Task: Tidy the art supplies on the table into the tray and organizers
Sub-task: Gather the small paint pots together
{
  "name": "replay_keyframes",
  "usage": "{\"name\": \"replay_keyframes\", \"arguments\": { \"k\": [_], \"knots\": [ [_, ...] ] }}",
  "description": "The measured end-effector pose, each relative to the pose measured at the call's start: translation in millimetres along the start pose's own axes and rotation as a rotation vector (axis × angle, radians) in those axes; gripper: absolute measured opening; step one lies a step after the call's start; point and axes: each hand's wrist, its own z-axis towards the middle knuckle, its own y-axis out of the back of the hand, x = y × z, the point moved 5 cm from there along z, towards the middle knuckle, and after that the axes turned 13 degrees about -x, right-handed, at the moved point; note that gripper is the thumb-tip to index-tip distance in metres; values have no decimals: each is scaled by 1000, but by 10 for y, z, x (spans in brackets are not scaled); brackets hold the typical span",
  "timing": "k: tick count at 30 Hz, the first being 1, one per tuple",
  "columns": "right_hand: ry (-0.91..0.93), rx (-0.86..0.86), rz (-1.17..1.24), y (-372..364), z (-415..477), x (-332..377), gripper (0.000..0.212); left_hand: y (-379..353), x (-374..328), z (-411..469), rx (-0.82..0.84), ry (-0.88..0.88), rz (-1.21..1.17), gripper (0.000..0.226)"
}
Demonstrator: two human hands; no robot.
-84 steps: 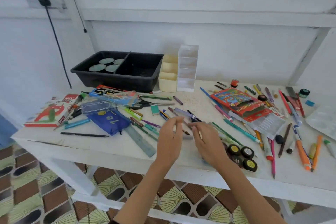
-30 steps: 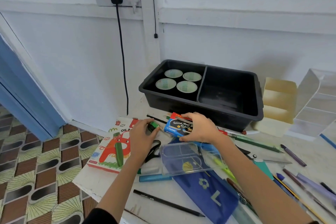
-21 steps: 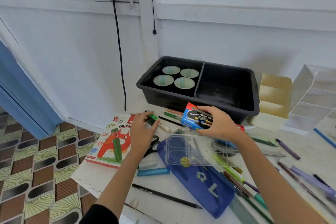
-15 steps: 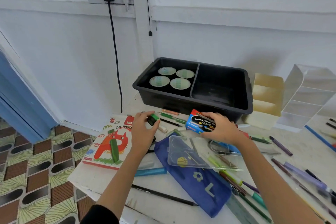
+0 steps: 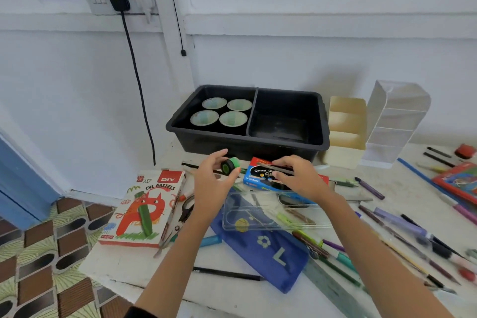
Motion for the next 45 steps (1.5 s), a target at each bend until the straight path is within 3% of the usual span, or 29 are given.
{"name": "replay_keyframes", "arguments": {
  "k": [5, 11, 20, 29, 32, 37, 45],
  "knots": [
    [-20, -77, 76, 368, -209, -115, 24, -484, -383, -223, 127, -50, -42, 33],
    [-133, -213, 117, 1007, -482, -580, 18, -1215, -867, -609, 323, -95, -136, 36],
    [-277, -379, 69, 2052, -955, -1536, 17, -2351, -1569, -1310, 507, -32, -319, 39],
    [-381, -542, 34, 3015, -1220, -2566, 20, -3548, -2218, -1916, 591, 105, -462, 46],
    [-425, -602, -1, 3251, -1232, -2963, 22, -3885, -2314, -2043, 571, 102, -427, 34],
    [-486, -584, -205, 3443, -1141, -3578, 30, -4274, -2381, -2259, 593, 112, -376, 23],
    [-564, -349, -444, 3458, -994, -4159, 43, -4489, -2425, -2341, 561, 119, -252, 21]
  ]
}}
